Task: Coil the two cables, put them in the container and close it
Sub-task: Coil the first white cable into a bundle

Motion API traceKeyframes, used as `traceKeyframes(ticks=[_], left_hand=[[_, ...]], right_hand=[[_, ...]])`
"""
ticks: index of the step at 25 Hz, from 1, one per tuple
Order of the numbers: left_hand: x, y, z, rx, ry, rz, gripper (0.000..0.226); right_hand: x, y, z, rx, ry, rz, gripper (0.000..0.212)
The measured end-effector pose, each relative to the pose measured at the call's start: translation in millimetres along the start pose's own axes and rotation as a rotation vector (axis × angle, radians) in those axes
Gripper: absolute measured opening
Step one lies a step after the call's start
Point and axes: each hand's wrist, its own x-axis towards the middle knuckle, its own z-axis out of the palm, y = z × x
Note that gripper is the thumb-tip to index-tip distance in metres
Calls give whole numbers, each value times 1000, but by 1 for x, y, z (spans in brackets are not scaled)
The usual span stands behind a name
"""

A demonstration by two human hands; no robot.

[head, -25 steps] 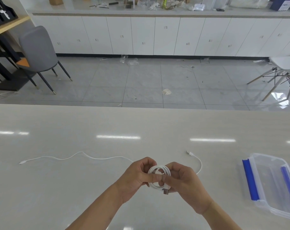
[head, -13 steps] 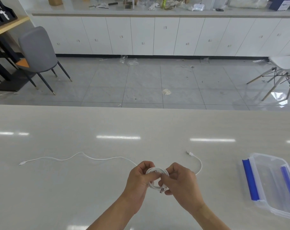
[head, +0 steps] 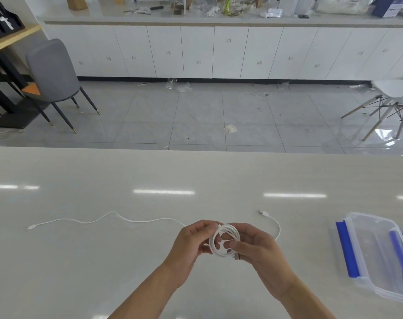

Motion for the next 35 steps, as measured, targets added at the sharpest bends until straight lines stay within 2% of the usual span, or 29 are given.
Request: traceKeyframes(ticks=[2, 6, 12, 16, 19, 24, 28, 35], left_hand=[[-1, -3, 2, -70, 17, -19, 15], [-2, -15, 8, -114, 49, -64, 18], [2, -38, 28, 50, 106, -83, 16], [9, -49, 56, 80, 28, -145, 11], [22, -57, 83, 203, -47, -188, 25], [52, -81, 131, 301, -87, -315, 24], [79, -100, 169, 343, -64, -389, 17], [119, -121, 201, 388, 27, -477, 14]], right_hand=[[-2, 7, -4, 25, -27, 32, 41], [-8, 17, -12, -54, 26, 73, 44], [-25, 23, -41, -128, 60, 97, 42], [-38, 34, -68, -172, 166, 110, 34], [-48, 42, -100, -193, 246, 136, 37], [-60, 61, -153, -129, 352, 188, 36], [-53, 81, -193, -29, 492, 219, 30], [-25, 108, -225, -84, 555, 254, 29]])
